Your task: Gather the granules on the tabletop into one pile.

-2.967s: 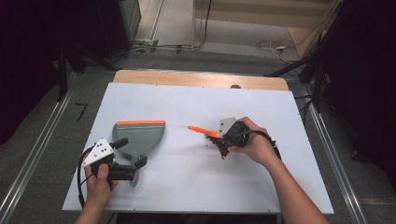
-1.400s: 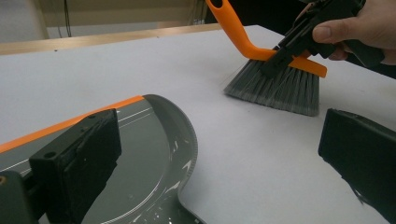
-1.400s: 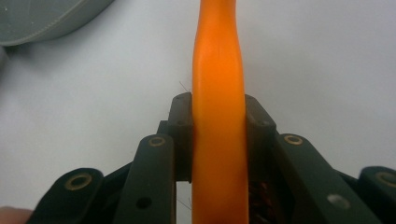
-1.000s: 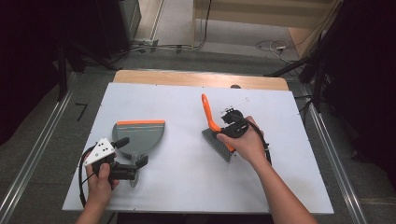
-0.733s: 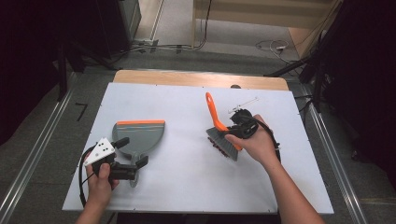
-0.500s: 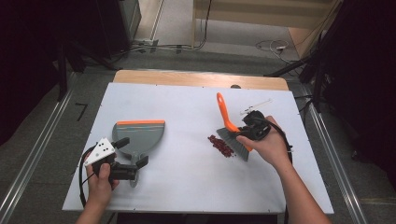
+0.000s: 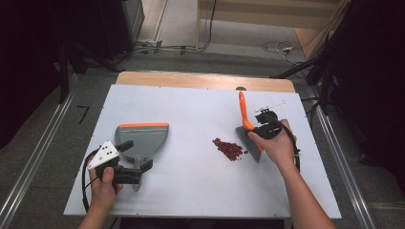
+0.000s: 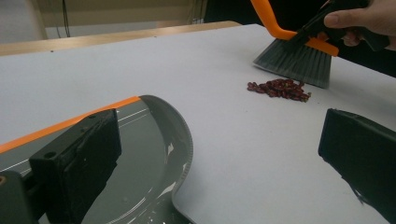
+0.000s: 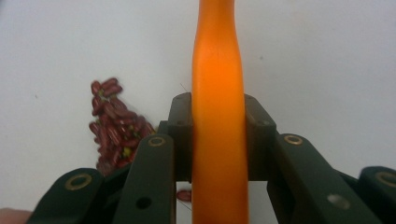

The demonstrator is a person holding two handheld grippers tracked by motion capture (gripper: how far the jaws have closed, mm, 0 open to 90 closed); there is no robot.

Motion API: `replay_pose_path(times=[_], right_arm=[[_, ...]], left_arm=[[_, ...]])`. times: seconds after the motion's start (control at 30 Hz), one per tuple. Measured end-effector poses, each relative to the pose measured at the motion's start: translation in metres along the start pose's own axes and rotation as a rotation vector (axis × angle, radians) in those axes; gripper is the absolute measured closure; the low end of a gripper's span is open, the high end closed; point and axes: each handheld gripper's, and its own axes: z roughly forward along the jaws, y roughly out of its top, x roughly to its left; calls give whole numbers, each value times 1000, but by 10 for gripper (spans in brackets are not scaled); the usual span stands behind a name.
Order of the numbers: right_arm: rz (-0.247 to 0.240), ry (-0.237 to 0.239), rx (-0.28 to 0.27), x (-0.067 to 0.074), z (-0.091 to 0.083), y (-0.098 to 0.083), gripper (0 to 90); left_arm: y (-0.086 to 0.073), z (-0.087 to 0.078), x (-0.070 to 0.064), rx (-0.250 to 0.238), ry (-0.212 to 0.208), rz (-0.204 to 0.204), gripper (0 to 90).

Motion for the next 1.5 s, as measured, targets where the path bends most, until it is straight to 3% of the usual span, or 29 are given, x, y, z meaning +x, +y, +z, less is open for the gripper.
replay_pose_path(times=[0.23,0.4,0.57,0.8,1.03,1.13,1.27,1.5], right_arm=[[-2,39,-20,15,3,10,687],[28,35,-62,8,-13,4,688],[54,46,-127,-4,-31,-17,688],[82,77,-221,-21,-50,-60,688],[94,124,-298,-35,-63,-104,688],[104,120,-329,-40,-70,-118,687],[113,131,-359,-47,-76,-130,687],[95,147,-369,-53,-70,-133,687]], left_arm=[[-1,1,1,4,-3,2,0],[0,0,2,-3,-1,0,0],[1,-2,3,-14,-2,-12,0],[2,-6,6,-31,10,-19,0],[5,-8,4,-45,14,1,0],[5,-9,5,-50,13,9,0],[5,-9,7,-58,11,3,0],[5,-11,7,-64,8,0,0]])
